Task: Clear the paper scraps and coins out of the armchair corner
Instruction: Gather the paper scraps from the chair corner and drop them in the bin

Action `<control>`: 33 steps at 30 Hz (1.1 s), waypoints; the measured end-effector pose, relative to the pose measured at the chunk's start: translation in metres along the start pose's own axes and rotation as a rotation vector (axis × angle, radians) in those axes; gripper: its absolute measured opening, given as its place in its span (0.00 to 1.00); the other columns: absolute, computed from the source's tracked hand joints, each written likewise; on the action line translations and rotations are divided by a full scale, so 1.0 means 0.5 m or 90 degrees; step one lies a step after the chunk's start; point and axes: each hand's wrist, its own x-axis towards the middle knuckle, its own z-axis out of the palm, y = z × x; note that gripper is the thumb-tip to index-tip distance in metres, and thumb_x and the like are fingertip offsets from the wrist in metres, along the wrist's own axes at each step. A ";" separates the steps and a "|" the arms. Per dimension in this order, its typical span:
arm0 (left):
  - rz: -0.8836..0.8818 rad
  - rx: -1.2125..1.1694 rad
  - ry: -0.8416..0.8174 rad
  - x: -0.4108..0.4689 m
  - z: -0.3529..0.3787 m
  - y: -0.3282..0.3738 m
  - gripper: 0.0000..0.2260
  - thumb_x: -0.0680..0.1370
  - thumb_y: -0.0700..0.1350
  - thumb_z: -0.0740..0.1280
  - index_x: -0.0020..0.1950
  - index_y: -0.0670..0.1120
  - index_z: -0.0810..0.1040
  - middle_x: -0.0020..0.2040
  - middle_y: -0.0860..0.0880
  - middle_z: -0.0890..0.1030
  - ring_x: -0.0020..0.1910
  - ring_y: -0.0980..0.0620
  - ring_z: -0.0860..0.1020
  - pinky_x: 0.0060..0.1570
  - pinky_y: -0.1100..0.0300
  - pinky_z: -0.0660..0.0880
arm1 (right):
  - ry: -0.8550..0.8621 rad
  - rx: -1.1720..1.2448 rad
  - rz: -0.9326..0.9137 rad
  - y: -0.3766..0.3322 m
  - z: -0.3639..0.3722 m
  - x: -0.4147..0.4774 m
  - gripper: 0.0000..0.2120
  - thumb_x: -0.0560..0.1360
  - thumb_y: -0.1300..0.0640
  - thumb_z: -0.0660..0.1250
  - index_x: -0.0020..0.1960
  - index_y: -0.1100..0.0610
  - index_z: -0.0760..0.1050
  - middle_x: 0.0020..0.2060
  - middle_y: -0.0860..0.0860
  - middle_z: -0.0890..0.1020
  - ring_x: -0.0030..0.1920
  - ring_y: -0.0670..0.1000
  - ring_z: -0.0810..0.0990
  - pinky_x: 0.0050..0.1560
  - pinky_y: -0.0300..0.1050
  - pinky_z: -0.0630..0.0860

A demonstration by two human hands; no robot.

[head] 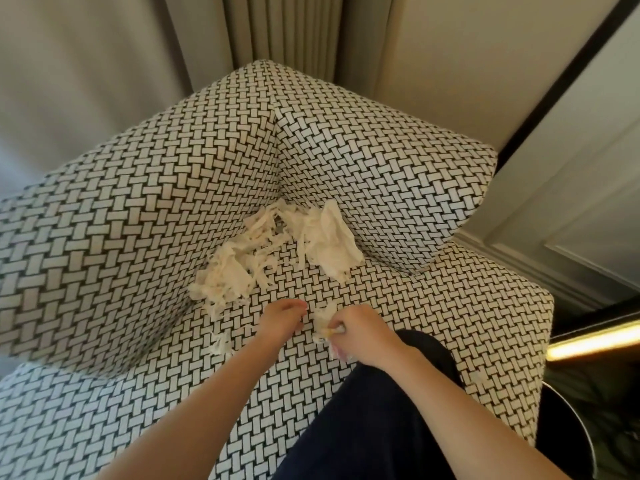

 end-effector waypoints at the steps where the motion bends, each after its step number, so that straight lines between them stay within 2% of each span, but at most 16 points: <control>1: 0.015 0.011 -0.016 0.002 0.008 0.006 0.10 0.78 0.42 0.63 0.59 0.46 0.78 0.56 0.49 0.79 0.46 0.52 0.77 0.43 0.61 0.73 | 0.011 0.033 0.000 0.005 -0.013 -0.007 0.06 0.75 0.58 0.67 0.47 0.59 0.82 0.39 0.49 0.82 0.31 0.39 0.77 0.34 0.29 0.70; 2: 0.030 0.018 -0.030 0.005 0.017 0.013 0.12 0.78 0.42 0.63 0.62 0.46 0.76 0.58 0.49 0.77 0.48 0.51 0.77 0.46 0.60 0.73 | 0.021 0.069 0.000 0.008 -0.027 -0.015 0.06 0.75 0.58 0.67 0.47 0.58 0.81 0.36 0.47 0.81 0.26 0.37 0.75 0.29 0.28 0.68; 4: 0.065 0.032 -0.045 0.013 0.036 0.033 0.16 0.78 0.42 0.64 0.65 0.48 0.73 0.63 0.47 0.73 0.53 0.49 0.75 0.53 0.55 0.74 | 0.044 0.137 0.002 0.023 -0.053 -0.030 0.04 0.75 0.59 0.67 0.48 0.57 0.81 0.34 0.45 0.80 0.24 0.34 0.73 0.28 0.26 0.67; 7: 0.123 0.063 -0.063 0.029 0.068 0.071 0.20 0.76 0.42 0.67 0.68 0.52 0.71 0.73 0.48 0.61 0.64 0.50 0.69 0.64 0.51 0.69 | 0.098 0.177 0.008 0.050 -0.088 -0.046 0.04 0.74 0.57 0.69 0.48 0.53 0.81 0.37 0.41 0.80 0.32 0.32 0.75 0.35 0.26 0.68; 10: 0.111 0.120 -0.100 0.047 0.098 0.109 0.24 0.76 0.46 0.67 0.71 0.59 0.67 0.77 0.49 0.45 0.68 0.50 0.65 0.65 0.52 0.68 | 0.164 0.208 0.028 0.084 -0.107 -0.056 0.03 0.73 0.56 0.70 0.47 0.51 0.81 0.40 0.40 0.81 0.40 0.36 0.78 0.42 0.32 0.74; 12: 0.088 0.138 -0.101 0.059 0.115 0.128 0.25 0.77 0.47 0.66 0.73 0.57 0.64 0.77 0.50 0.41 0.74 0.48 0.58 0.68 0.53 0.65 | 0.187 0.222 0.055 0.104 -0.113 -0.062 0.04 0.73 0.57 0.70 0.47 0.51 0.81 0.43 0.41 0.82 0.43 0.42 0.80 0.45 0.32 0.76; 15: 0.078 0.193 -0.076 0.067 0.133 0.137 0.27 0.78 0.45 0.63 0.76 0.45 0.60 0.78 0.49 0.46 0.75 0.48 0.55 0.69 0.56 0.60 | 0.191 0.219 0.072 0.122 -0.112 -0.068 0.04 0.73 0.57 0.70 0.47 0.51 0.80 0.42 0.44 0.82 0.43 0.46 0.80 0.41 0.30 0.74; 18: 0.114 0.237 -0.023 0.051 0.142 0.123 0.24 0.79 0.42 0.62 0.74 0.38 0.60 0.75 0.45 0.59 0.72 0.46 0.61 0.68 0.59 0.60 | 0.200 0.211 0.083 0.131 -0.104 -0.070 0.05 0.72 0.57 0.70 0.48 0.52 0.80 0.41 0.46 0.82 0.42 0.49 0.80 0.43 0.38 0.75; 20: 0.139 0.246 0.004 0.039 0.144 0.106 0.22 0.79 0.40 0.61 0.72 0.38 0.63 0.71 0.43 0.66 0.67 0.44 0.68 0.66 0.58 0.66 | 0.214 0.226 0.088 0.137 -0.098 -0.071 0.06 0.73 0.57 0.70 0.49 0.52 0.80 0.40 0.46 0.82 0.39 0.47 0.78 0.41 0.36 0.74; 22: 0.159 0.266 0.012 0.025 0.142 0.088 0.21 0.79 0.41 0.61 0.71 0.38 0.65 0.71 0.46 0.66 0.67 0.45 0.68 0.65 0.59 0.66 | 0.231 0.236 0.092 0.145 -0.093 -0.071 0.06 0.73 0.57 0.69 0.50 0.53 0.81 0.40 0.47 0.81 0.37 0.46 0.75 0.38 0.33 0.70; 26: 0.217 0.356 -0.039 -0.001 0.132 0.056 0.21 0.80 0.43 0.60 0.73 0.40 0.65 0.74 0.48 0.62 0.69 0.48 0.65 0.62 0.64 0.63 | 0.246 0.278 0.107 0.155 -0.092 -0.081 0.05 0.73 0.56 0.69 0.48 0.52 0.81 0.42 0.49 0.82 0.44 0.51 0.79 0.47 0.45 0.76; 30: 0.250 0.503 -0.123 -0.025 0.121 0.056 0.20 0.79 0.46 0.61 0.71 0.43 0.69 0.72 0.47 0.67 0.70 0.49 0.66 0.68 0.60 0.60 | 0.264 0.316 0.115 0.167 -0.102 -0.111 0.02 0.73 0.55 0.69 0.44 0.50 0.80 0.43 0.50 0.83 0.47 0.53 0.81 0.51 0.50 0.78; 31: 0.253 0.524 -0.142 -0.029 0.117 0.064 0.18 0.79 0.46 0.62 0.68 0.44 0.72 0.71 0.47 0.70 0.69 0.49 0.68 0.68 0.59 0.62 | 0.271 0.330 0.113 0.169 -0.106 -0.118 0.02 0.73 0.56 0.69 0.43 0.50 0.80 0.42 0.50 0.83 0.46 0.54 0.81 0.50 0.48 0.79; 33: 0.283 0.573 -0.182 -0.047 0.125 0.089 0.12 0.80 0.45 0.60 0.59 0.44 0.78 0.66 0.45 0.75 0.63 0.49 0.73 0.62 0.60 0.66 | 0.285 0.363 0.112 0.180 -0.118 -0.142 0.03 0.74 0.58 0.68 0.43 0.51 0.79 0.41 0.51 0.83 0.44 0.53 0.82 0.42 0.36 0.79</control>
